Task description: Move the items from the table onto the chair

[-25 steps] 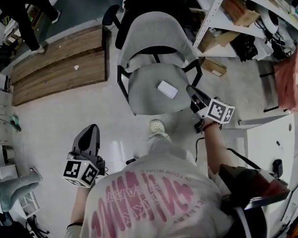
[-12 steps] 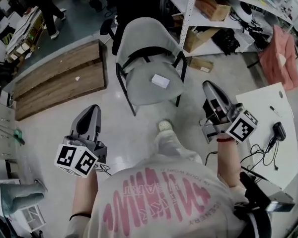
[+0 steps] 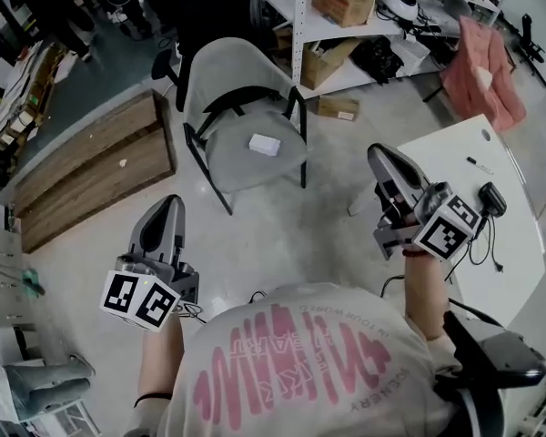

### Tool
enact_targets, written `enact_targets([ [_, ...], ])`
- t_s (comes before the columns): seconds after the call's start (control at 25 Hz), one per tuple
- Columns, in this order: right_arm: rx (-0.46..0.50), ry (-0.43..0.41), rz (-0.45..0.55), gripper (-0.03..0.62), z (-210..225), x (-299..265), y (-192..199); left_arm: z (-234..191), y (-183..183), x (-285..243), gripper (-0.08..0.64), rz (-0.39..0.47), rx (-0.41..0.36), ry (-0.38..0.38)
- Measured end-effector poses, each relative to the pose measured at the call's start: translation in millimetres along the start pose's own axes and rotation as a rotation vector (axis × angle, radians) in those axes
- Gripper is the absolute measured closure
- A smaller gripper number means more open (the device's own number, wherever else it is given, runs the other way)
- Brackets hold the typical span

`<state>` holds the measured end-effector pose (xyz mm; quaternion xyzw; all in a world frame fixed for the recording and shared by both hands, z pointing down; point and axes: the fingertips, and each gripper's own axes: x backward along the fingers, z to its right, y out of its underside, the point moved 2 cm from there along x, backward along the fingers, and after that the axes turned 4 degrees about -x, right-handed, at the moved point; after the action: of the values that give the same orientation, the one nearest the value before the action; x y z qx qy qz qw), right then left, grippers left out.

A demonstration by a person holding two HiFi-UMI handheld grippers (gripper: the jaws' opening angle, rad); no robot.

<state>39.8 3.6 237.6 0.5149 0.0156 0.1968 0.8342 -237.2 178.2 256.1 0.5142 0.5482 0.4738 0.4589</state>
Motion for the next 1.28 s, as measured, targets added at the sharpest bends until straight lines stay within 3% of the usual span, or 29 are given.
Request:
enact_targets([
  [0.12,-0.004,0.017,0.008,0.577,6.6,21.9,-7.5,16.0,2.1,-6.0,0.549,-0.001,-0.010,0.024],
  [0.28,0.024,0.055,0.004,0.577,12.9,53.0,-20.3,31.2,13.3,-18.8,0.551,-0.067,-0.027,-0.010],
  [0.4,0.058,0.091,0.008,0.577,19.4,80.3,-26.7,47.5,15.5,-31.1,0.551,-0.051,0.006,0.012],
  [0.52,0.068,0.149,0.037,0.577,29.4,115.6,-31.9,80.5,20.5,-47.3,0.550,-0.035,0.017,0.125],
  [0.68,0.091,0.270,0.107,0.576,41.0,178.8,-47.4,133.4,38.6,-84.9,0.551,-0.109,-0.071,0.249],
  [0.96,0.103,0.514,0.193,0.576,44.3,309.0,-71.6,238.1,45.1,-129.5,0.551,-0.132,-0.049,0.475],
  [1.28,0.071,0.738,0.269,0.568,54.6,437.5,-48.2,342.3,83.3,-157.3,0.551,-0.147,-0.008,0.684],
])
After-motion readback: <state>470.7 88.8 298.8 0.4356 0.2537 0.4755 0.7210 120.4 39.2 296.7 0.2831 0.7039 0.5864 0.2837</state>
